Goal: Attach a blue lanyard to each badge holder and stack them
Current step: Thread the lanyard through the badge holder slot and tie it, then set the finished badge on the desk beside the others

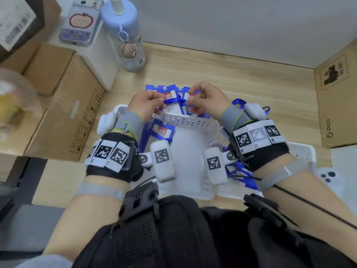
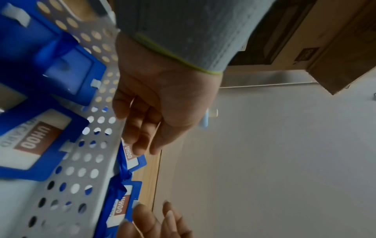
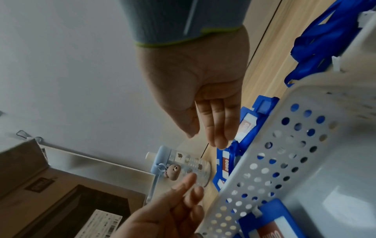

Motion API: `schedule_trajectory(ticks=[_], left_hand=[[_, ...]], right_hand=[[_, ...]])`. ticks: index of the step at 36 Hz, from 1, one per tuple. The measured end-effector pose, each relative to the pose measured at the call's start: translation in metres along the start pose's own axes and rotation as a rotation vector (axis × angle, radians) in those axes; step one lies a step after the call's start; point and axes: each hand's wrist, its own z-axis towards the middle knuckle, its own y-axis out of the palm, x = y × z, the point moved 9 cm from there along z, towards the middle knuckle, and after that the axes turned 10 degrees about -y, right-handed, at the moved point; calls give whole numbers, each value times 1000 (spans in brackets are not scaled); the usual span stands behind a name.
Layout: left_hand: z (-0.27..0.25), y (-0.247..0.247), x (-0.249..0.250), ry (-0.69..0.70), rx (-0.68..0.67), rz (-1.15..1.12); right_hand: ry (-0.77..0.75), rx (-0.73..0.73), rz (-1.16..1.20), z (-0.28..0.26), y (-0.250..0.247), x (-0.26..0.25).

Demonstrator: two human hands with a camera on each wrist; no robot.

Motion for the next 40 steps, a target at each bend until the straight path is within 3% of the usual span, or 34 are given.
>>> schedule_trajectory(ticks=[4, 12, 17, 22, 26, 33, 40], left_hand=[[-10, 1, -22, -76, 2, 20], [-21, -13, -60, -201, 134, 151], [-28, -9, -75, -257, 106, 220], [-34, -4, -84, -259, 75, 147], [-34, -3, -86, -275, 61, 100], [-35, -3, -83, -286, 58, -9], [-43, 6, -63, -175, -7, -152]], right_hand=[[27, -87, 38, -16, 14, 0], [147, -275, -110, -39, 50, 23], [239, -342, -168, -54, 73, 42], [277, -416, -183, -64, 92, 51], [303, -398, -140, -65, 96, 55], [461, -218, 199, -67, 85, 65], [278, -69, 133, -63, 56, 47]])
